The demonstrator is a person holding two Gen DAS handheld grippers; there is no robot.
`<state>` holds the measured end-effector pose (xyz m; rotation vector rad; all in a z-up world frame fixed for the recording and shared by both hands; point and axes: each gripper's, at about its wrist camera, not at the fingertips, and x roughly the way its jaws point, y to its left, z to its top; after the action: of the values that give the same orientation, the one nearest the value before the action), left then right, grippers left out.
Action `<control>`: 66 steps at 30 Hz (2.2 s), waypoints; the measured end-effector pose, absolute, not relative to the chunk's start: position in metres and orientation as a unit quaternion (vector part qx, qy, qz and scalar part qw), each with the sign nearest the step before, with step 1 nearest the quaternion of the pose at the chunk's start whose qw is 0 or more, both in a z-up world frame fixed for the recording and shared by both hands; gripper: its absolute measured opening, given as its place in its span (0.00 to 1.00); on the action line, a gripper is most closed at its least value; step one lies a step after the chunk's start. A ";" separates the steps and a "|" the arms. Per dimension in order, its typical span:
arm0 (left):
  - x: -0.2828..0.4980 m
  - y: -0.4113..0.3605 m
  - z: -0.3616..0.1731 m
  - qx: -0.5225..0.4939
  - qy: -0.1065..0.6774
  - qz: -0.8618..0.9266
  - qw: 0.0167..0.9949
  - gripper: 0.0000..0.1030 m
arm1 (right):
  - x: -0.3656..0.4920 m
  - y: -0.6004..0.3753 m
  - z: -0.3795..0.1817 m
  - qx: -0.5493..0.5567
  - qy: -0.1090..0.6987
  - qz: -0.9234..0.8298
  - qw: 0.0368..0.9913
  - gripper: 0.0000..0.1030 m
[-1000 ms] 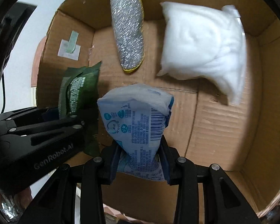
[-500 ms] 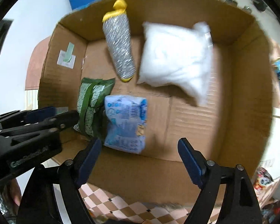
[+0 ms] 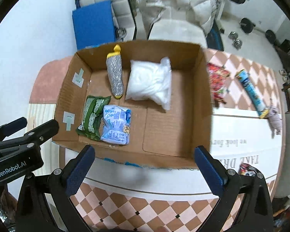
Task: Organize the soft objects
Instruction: 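Carry green pack and milk pouch into the box with both tools and release, then grasp the red snack bag with the left tool while the right tool grasps the lilac towel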
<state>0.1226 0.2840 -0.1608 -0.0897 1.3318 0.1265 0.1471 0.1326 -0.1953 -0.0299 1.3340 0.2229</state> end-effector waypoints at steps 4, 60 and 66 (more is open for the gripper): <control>0.107 0.276 -0.144 -0.036 0.598 0.058 0.799 0.94 | 0.126 0.121 -0.166 -0.017 0.598 0.103 0.795 1.00; 0.343 -0.107 -0.389 0.283 0.761 -0.069 0.580 0.96 | 0.305 -0.296 -0.356 -0.003 0.732 -0.080 0.676 0.54; 0.343 -0.111 -0.391 0.223 0.781 -0.088 0.577 0.86 | 0.291 -0.328 -0.358 0.169 0.743 -0.079 0.643 0.50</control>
<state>0.3435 -0.1113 -0.3909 0.5222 1.8272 -0.2067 0.2906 -0.3282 -0.3581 0.3862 1.6927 -0.1811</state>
